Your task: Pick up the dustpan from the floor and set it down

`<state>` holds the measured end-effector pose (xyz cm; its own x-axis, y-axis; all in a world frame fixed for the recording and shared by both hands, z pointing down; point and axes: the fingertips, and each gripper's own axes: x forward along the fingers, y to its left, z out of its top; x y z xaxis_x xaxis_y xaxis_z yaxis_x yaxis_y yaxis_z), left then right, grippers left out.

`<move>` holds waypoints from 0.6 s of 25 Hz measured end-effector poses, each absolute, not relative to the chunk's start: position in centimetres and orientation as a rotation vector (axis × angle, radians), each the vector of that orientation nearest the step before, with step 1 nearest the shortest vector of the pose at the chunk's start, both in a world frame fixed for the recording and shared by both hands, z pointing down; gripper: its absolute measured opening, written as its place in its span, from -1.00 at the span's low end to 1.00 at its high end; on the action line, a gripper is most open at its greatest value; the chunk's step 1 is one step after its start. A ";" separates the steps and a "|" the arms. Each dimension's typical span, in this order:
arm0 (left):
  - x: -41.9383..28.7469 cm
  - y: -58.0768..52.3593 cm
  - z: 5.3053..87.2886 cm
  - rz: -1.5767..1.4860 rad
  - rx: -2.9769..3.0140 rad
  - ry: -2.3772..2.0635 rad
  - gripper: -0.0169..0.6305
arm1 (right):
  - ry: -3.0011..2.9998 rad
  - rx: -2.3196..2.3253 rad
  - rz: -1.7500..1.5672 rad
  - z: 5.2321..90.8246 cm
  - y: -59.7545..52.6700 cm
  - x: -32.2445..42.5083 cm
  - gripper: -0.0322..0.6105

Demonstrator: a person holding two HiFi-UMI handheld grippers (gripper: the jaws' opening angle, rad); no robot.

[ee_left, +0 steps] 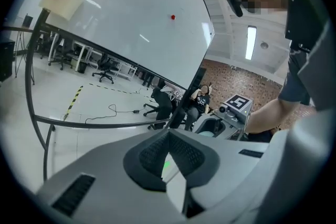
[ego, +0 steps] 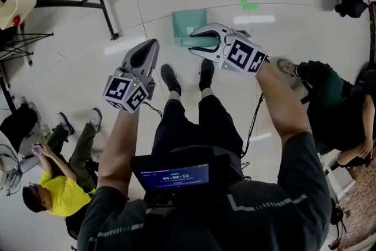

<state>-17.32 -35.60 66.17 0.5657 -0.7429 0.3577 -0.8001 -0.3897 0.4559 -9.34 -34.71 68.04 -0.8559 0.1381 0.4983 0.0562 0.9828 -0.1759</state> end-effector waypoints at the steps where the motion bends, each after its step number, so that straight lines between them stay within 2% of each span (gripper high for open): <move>1: -17.1 -35.6 67.2 0.139 2.204 -1.224 -0.84 | -2.588 -0.138 0.206 69.3 -34.7 -9.2 -0.38; 8: -17.8 -35.7 73.2 0.149 2.152 -1.259 -0.84 | -2.547 -0.133 0.179 77.0 -34.5 -9.3 -0.38; 15: -16.9 -35.3 75.5 0.182 2.148 -1.245 -0.84 | -2.559 -0.140 0.207 79.1 -33.8 -9.2 -0.37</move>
<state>-16.91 -35.32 75.49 0.5412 -0.7303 0.4168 -0.8190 -0.3456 0.4580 -9.23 -33.82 79.05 -0.8364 0.1433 0.5291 0.0564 0.9826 -0.1771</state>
